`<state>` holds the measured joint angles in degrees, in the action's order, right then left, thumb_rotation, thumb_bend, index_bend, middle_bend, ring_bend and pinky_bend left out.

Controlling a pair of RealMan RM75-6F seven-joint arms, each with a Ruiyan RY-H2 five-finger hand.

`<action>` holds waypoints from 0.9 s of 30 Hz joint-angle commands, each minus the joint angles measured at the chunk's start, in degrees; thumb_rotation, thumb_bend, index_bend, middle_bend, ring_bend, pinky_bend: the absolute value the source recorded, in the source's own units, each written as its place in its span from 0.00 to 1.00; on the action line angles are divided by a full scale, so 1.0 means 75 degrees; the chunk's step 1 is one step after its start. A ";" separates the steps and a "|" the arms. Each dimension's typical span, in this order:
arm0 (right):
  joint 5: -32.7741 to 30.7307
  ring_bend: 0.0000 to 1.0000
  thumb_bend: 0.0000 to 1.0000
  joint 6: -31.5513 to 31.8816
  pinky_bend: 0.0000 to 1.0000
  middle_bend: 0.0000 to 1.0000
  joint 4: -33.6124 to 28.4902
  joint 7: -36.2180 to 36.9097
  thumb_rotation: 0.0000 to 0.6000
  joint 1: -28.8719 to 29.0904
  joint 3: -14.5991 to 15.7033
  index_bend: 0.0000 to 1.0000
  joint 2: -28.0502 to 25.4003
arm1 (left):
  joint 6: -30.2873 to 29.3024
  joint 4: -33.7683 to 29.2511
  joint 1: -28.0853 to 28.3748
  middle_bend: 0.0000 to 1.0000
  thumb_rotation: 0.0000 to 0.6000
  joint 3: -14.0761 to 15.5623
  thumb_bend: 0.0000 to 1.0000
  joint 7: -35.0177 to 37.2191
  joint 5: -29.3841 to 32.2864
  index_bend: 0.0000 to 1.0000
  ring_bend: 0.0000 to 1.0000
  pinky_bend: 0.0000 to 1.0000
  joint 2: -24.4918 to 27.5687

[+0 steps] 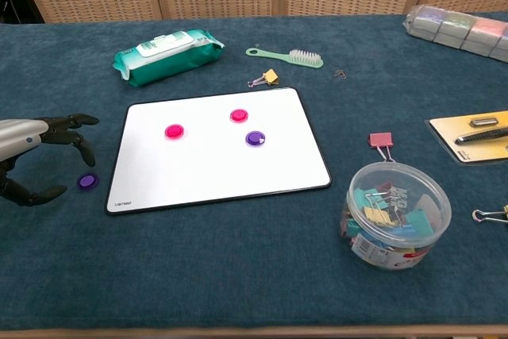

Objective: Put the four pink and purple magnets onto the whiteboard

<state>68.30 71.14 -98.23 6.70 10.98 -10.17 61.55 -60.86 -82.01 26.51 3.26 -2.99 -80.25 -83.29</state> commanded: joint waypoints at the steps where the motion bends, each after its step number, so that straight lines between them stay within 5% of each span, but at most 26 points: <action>1: -0.0003 0.00 0.05 0.0000 0.00 0.00 -0.0005 0.0003 1.00 -0.0001 0.0000 0.27 -0.0001 | 0.0034 0.0035 -0.0013 0.00 1.00 0.0002 0.41 -0.0019 0.0006 0.37 0.00 0.00 -0.0035; 20: -0.0001 0.00 0.05 0.0004 0.00 0.00 0.0003 0.0102 1.00 -0.0017 -0.0016 0.27 -0.0044 | 0.0080 0.0365 -0.0084 0.00 1.00 -0.0124 0.41 0.0025 -0.0043 0.39 0.00 0.00 -0.0346; 27: -0.0002 0.00 0.05 0.0008 0.00 0.00 0.0002 0.0131 1.00 -0.0021 -0.0024 0.27 -0.0057 | 0.0042 0.0447 -0.0105 0.00 1.00 -0.0139 0.42 0.0017 -0.0117 0.49 0.00 0.00 -0.0432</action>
<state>68.29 71.21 -98.21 7.68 10.82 -10.35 61.13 -60.52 -78.70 25.73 2.24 -2.82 -81.10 -86.49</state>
